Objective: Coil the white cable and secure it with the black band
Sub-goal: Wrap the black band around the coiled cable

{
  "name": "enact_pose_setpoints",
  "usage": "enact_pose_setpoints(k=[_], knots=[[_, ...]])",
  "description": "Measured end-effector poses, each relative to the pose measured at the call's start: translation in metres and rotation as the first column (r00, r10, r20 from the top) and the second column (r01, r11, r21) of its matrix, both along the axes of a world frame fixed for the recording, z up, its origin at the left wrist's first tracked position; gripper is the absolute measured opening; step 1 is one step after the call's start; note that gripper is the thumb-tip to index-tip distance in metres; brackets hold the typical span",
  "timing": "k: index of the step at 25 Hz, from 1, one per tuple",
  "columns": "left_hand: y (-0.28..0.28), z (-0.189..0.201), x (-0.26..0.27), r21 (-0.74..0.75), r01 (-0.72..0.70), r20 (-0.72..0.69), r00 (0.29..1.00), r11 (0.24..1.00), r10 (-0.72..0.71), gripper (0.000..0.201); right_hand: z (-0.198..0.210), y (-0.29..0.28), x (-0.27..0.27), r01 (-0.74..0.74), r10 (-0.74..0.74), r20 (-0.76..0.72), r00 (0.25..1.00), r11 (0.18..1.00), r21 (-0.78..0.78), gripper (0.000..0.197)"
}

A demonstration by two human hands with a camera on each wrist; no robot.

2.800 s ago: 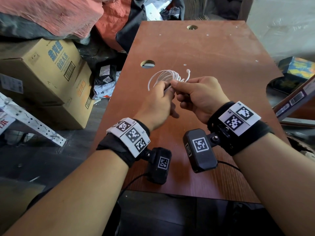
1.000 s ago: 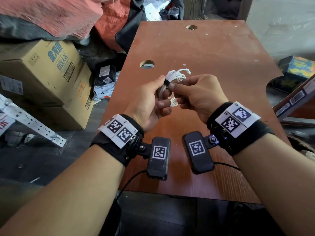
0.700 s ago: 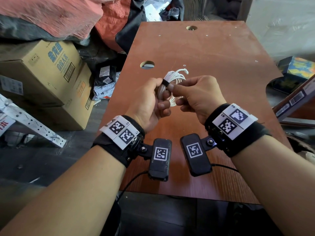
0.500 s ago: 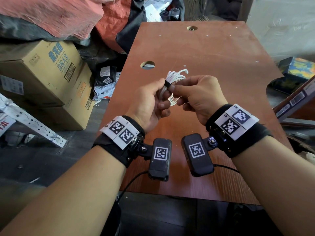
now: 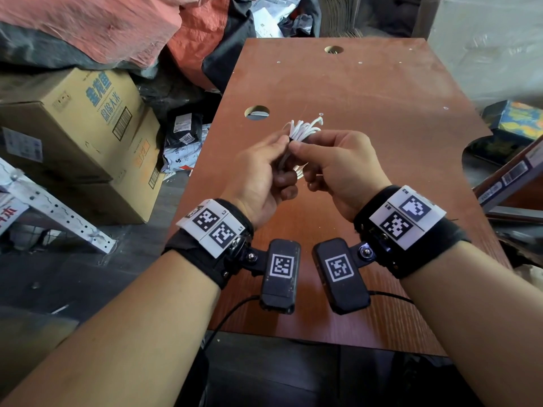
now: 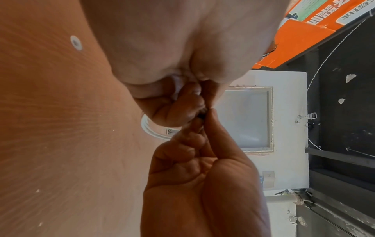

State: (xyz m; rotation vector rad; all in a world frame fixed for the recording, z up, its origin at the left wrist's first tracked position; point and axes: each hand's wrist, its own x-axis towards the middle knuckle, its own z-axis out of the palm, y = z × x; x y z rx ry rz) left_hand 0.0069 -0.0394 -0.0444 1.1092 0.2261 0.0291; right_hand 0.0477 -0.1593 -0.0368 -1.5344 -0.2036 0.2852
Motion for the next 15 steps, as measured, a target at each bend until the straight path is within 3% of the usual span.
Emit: enact_pose_setpoints(k=[5,15], knots=[[-0.0009,0.0008,-0.0012,0.008,-0.032,-0.003,0.999,0.999,0.032,0.013,-0.0017,-0.0019,0.0007,-0.003,0.003,0.002,1.000,1.000,0.017,0.023],[-0.0042,0.0025,-0.0015,0.038,-0.067,0.006,0.998,0.997,0.067,0.015,-0.0046,-0.0021,0.0031,0.002,-0.001,-0.030,1.000,1.000,0.017,0.026]])
